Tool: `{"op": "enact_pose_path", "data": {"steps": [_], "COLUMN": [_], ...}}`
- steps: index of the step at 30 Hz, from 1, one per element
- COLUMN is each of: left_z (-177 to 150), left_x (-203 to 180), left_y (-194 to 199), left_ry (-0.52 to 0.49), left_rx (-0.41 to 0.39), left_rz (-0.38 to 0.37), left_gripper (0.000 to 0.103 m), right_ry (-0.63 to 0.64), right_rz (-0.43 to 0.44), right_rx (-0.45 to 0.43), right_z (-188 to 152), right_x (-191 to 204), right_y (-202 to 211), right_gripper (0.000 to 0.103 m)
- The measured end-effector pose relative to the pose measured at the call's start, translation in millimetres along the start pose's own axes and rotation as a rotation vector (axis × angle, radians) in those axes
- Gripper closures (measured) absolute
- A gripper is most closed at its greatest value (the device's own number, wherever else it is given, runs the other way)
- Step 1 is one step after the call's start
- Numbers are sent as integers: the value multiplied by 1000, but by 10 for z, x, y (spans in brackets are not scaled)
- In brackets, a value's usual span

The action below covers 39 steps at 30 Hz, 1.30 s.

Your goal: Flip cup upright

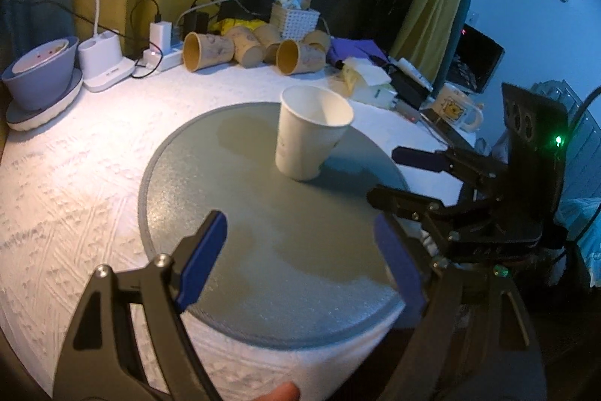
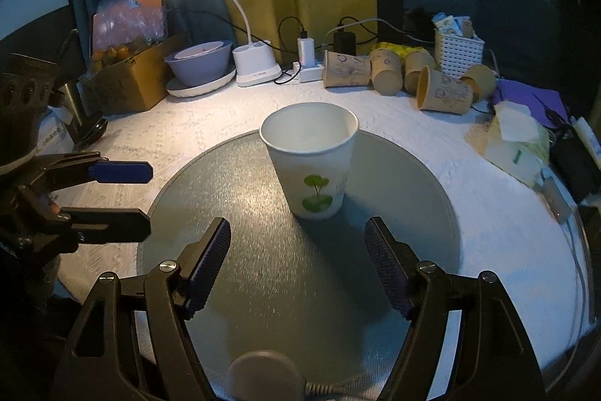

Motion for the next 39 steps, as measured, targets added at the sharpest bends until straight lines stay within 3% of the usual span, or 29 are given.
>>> {"op": "enact_pose_path", "data": {"steps": [5, 8, 27, 39], "left_z": [-68, -103, -235, -304], "left_x": [-84, -147, -298, -378], "left_y": [81, 145, 847, 1284], "left_ry": [-6, -33, -78, -94], "left_rx": [-21, -52, -269, -412], "left_rz": [11, -48, -64, 13], "left_gripper": [8, 8, 8, 8], "right_ry": [-9, -11, -5, -25], "right_rz": [-19, -30, -101, -143], "right_rx": [-15, -23, -152, -249], "right_z": [-119, -168, -279, -236], "right_x": [53, 91, 363, 575], "right_y": [124, 204, 926, 1460], "right_gripper": [26, 26, 26, 26]}}
Point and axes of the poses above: each gripper's, at about its wrist camera, not at the fingertips, and y roughly against the way its jaws point, x to its left, z to its top, the point moved 1 cm from there along -y, roughly the way its jaws point, and after that the axes turned 15 degrees about x, right-handed, at the moved point
